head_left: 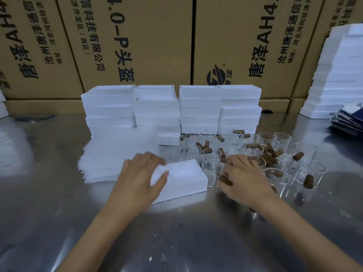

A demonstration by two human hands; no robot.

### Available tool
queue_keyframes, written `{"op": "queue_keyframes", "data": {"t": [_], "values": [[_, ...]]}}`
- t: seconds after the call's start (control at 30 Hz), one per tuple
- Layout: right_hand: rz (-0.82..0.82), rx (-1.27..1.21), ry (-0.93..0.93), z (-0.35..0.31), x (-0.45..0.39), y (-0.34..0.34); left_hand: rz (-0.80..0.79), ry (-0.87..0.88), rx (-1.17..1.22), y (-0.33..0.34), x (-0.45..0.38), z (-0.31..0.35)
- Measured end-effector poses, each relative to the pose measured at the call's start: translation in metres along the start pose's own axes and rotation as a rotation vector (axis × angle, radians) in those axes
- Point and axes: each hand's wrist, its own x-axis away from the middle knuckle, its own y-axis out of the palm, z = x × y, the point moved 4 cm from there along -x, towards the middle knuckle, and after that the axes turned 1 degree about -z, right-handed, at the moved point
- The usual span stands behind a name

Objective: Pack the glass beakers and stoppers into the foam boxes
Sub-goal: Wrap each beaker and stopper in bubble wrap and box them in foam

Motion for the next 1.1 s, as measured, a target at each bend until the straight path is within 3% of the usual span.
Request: {"op": "queue_keyframes", "data": {"t": [0.07, 0.17, 0.27, 0.37, 0.4, 0.5, 0.67, 0.73, 0.9, 1.1], "values": [[-0.018, 0.010, 0.005, -0.004, -0.002, 0.000, 0.161, -0.064, 0.009, -0.018, -0.019, -0.012], [-0.057, 0.047, 0.005, -0.008, -0.006, -0.002, 0.182, -0.267, 0.077, -0.024, -0.060, -0.052], [-0.033, 0.075, 0.026, -0.007, -0.009, -0.005, 0.018, -0.488, 0.221, -0.006, -0.096, -0.092], [0.067, 0.132, 0.039, -0.005, -0.014, -0.013, -0.271, -0.596, 0.240, 0.025, -0.100, -0.109], [0.113, 0.122, 0.054, -0.004, -0.016, -0.016, -0.279, -0.596, 0.223, 0.033, -0.098, -0.112], [0.271, -0.048, 0.093, -0.004, -0.027, -0.030, -0.051, -0.563, 0.287, 0.040, -0.091, -0.115], [0.300, -1.067, 0.131, -0.028, -0.051, -0.045, 0.218, -0.591, 0.540, 0.025, -0.081, -0.108], [0.320, -1.293, 0.109, -0.047, -0.057, -0.045, 0.262, -0.578, 0.690, 0.017, -0.076, -0.103], [0.379, -1.413, 0.027, -0.088, -0.072, -0.032, 0.229, -0.508, 0.803, 0.008, -0.074, -0.081], [0.436, -1.181, -0.070, -0.092, -0.066, -0.012, 0.173, -0.381, 0.642, 0.013, -0.077, -0.066]]}}
